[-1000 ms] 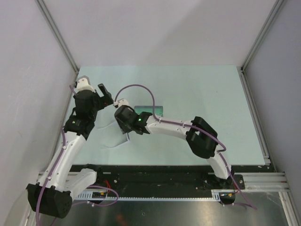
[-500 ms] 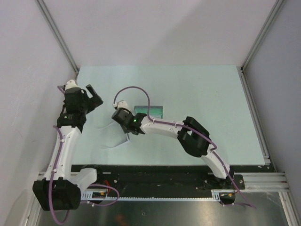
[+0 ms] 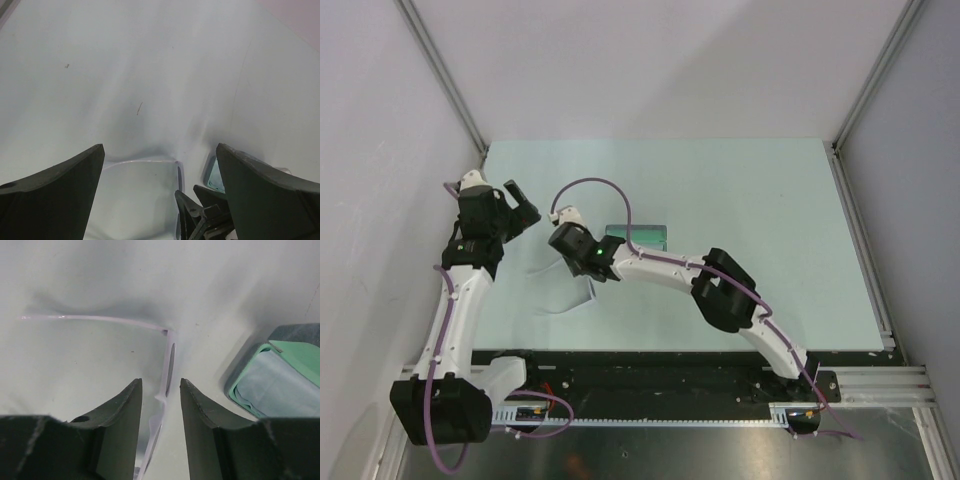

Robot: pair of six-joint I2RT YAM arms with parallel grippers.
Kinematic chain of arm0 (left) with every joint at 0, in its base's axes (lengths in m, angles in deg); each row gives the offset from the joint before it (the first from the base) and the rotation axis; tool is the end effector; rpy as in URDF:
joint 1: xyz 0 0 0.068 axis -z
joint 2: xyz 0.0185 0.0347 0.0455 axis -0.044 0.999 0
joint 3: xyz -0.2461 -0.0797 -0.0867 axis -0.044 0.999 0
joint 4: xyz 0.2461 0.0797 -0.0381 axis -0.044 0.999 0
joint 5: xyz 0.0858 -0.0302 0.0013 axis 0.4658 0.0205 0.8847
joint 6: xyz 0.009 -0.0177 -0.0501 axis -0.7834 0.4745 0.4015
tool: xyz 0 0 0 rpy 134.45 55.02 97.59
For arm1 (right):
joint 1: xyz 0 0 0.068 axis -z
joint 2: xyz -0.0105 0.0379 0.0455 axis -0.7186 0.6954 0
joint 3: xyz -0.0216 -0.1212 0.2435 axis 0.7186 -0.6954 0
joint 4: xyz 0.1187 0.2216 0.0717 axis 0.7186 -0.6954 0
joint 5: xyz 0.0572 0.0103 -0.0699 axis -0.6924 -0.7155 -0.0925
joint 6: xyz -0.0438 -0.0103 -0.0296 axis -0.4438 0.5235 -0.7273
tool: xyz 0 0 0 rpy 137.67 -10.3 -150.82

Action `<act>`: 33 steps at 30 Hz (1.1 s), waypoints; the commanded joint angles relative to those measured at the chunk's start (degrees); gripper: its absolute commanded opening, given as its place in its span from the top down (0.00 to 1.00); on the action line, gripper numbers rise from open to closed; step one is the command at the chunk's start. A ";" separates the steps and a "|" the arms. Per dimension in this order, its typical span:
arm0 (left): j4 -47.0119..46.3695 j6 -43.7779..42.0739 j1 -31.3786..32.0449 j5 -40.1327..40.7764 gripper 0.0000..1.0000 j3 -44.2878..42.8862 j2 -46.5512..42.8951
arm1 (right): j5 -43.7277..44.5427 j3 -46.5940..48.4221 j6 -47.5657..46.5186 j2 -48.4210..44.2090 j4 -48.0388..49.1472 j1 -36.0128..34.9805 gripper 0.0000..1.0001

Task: Organize the sunglasses
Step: Pick up the sunglasses from the center of the board.

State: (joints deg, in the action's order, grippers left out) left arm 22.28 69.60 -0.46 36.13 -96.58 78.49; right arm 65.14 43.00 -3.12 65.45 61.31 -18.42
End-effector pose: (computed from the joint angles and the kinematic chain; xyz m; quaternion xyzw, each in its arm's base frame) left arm 0.2265 0.0152 0.3238 -0.2564 0.8354 -0.0637 0.4820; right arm 0.2389 0.4670 0.2048 -0.2788 0.8687 0.1154 0.3928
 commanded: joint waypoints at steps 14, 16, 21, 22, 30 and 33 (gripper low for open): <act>-0.19 1.30 -0.79 -0.38 0.00 -0.50 0.35 | -0.35 3.45 -0.13 3.17 -0.65 2.13 0.81; -0.28 1.30 -0.79 -0.46 0.00 -0.50 0.43 | -0.70 3.01 -0.13 2.74 -0.22 2.04 0.86; -0.11 1.30 -0.80 -0.73 0.00 -0.50 0.52 | -1.85 2.92 0.49 2.65 -0.91 2.48 0.97; -0.19 1.30 -0.71 -0.73 0.00 -0.41 0.44 | -1.94 2.92 0.66 2.56 -1.09 2.57 0.99; -0.19 1.13 -0.71 -1.78 0.00 -1.81 0.00 | -1.68 1.60 1.89 -2.27 -1.01 2.66 1.00; -0.02 1.39 -1.06 -3.19 0.00 -3.13 -0.70 | -1.15 -1.29 1.98 -6.66 0.48 2.83 1.00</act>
State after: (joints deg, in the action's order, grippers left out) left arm 22.31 70.04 -0.66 35.23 -96.58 79.17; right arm 63.48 43.89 -2.36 67.33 61.04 -16.06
